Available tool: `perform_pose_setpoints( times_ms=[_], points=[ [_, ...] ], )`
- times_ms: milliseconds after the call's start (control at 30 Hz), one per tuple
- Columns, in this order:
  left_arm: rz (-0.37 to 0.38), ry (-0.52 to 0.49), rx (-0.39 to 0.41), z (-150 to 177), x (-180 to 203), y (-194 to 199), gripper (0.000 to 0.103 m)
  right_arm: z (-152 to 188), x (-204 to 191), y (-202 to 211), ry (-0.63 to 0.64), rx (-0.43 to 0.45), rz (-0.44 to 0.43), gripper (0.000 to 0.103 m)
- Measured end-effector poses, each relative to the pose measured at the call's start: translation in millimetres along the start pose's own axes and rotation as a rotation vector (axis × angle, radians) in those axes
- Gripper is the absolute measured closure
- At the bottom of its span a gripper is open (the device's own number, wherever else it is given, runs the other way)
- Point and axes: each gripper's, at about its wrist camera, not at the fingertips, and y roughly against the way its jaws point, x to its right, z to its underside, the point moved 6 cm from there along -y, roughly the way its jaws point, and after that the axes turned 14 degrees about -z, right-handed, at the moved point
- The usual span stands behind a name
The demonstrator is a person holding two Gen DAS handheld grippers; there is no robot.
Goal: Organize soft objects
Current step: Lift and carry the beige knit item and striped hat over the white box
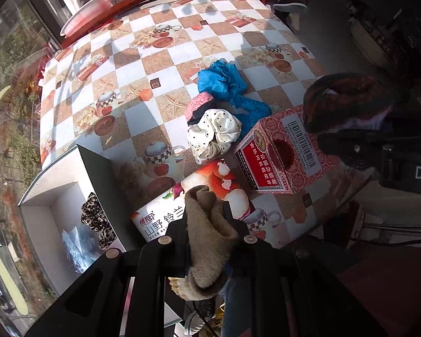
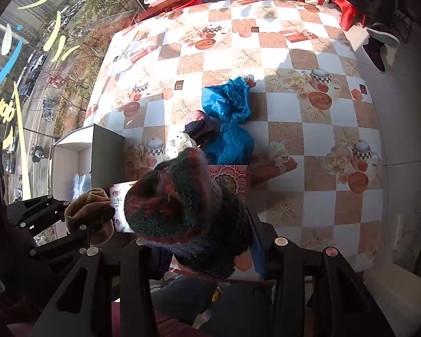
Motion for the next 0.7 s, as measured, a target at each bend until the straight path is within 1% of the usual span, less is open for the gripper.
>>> perform_pose_setpoints(
  times_ms=[300, 700],
  points=[
    [-0.013, 0.023, 0.016, 3, -11, 5, 0.084, 0, -12, -6, 0.026, -0.014, -0.003, 0.057],
    [-0.019, 0.027, 0.029, 7, -13, 9, 0.084, 2, -17, -10, 0.034, -0.024, -0.004, 0.057]
  ],
)
